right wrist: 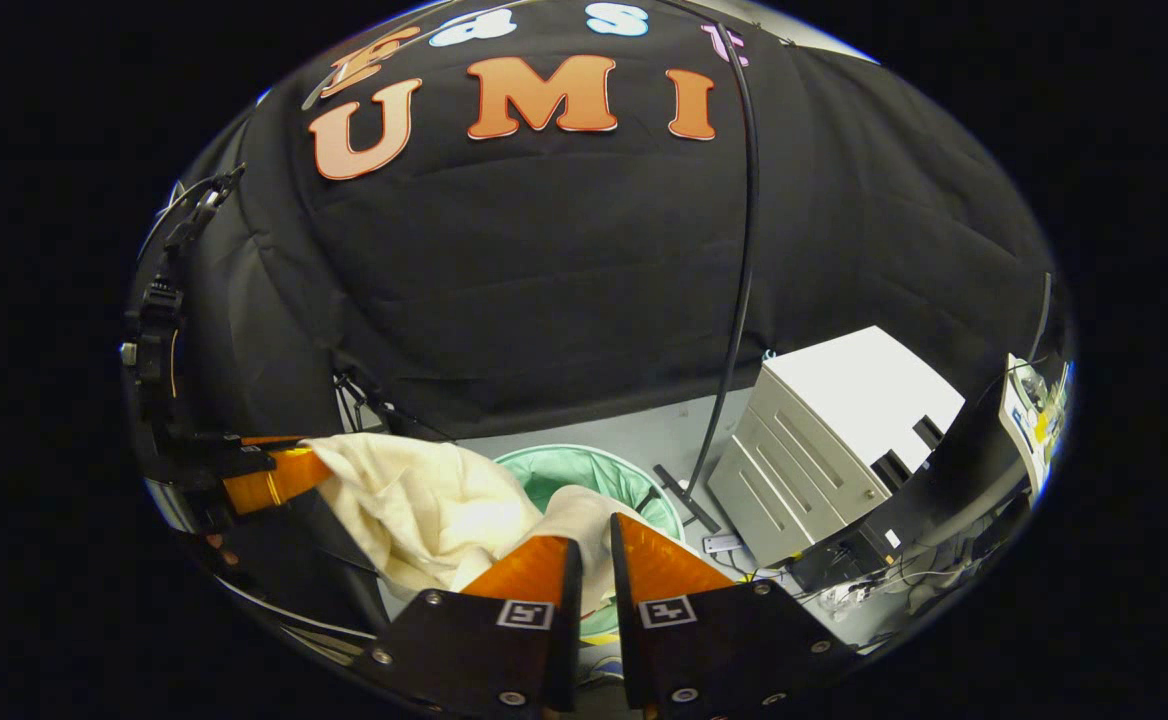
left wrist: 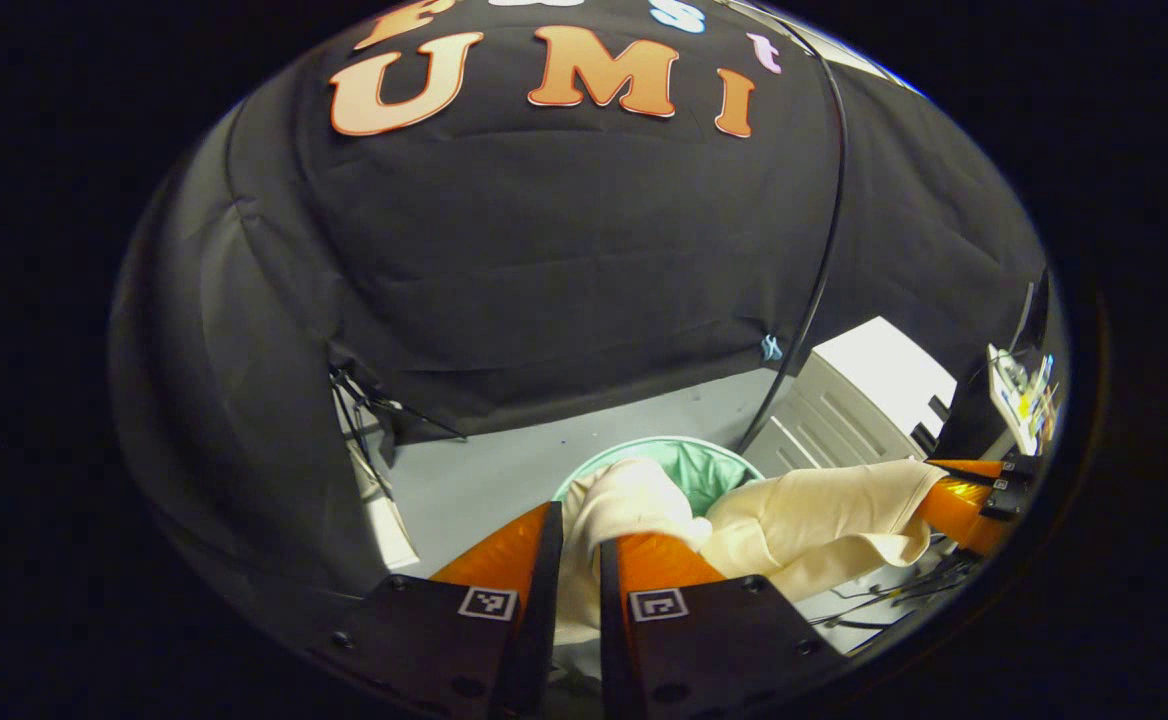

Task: Grasp the clothes on the hanger with both hands and then place them into the laundry hamper below.

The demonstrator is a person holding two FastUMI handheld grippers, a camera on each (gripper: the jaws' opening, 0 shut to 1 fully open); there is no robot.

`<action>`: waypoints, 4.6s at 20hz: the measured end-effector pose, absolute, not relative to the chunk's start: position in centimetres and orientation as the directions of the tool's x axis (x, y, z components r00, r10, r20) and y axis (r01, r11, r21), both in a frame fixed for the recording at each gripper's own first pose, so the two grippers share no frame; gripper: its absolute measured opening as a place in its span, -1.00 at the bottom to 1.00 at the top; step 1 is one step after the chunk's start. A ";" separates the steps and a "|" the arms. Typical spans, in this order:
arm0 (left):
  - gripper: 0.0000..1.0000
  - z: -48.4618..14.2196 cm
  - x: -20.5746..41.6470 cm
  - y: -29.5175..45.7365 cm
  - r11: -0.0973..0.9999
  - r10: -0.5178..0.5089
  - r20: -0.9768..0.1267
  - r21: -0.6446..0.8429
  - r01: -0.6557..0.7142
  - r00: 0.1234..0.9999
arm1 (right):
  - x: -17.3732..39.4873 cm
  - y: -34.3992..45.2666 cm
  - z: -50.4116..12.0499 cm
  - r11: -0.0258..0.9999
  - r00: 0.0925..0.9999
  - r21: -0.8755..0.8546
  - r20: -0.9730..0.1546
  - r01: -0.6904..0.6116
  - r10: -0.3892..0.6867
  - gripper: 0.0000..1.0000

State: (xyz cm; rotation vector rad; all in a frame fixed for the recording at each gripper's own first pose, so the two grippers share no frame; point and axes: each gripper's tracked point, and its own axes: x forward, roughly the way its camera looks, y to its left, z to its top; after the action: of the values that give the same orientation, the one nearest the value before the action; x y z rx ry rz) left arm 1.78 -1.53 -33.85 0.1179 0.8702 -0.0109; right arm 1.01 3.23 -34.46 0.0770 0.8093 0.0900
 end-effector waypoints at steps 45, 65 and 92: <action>0.89 -3.0 4.1 1.4 1.000 0.016 -0.133 0.000 -0.016 0.991 | 2.8 -1.4 -4.6 0.996 0.985 0.086 -0.173 -0.010 0.025 0.83; 0.94 3.7 1.7 -1.1 0.997 0.049 0.050 -0.059 -0.046 0.998 | -0.5 -7.9 2.1 0.999 1.000 0.033 0.003 0.031 -0.031 0.82; 0.94 3.2 0.7 -0.7 0.996 0.090 0.054 -0.029 -0.089 0.994 | 0.9 -8.2 1.1 0.999 1.000 0.032 -0.006 0.016 -0.016 0.82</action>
State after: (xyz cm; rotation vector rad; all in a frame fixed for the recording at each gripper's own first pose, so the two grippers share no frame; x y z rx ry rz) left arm 0.69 -0.73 3.24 -0.0270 -0.0551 0.0898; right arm 0.88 -8.24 1.11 0.0319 0.0053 -0.0157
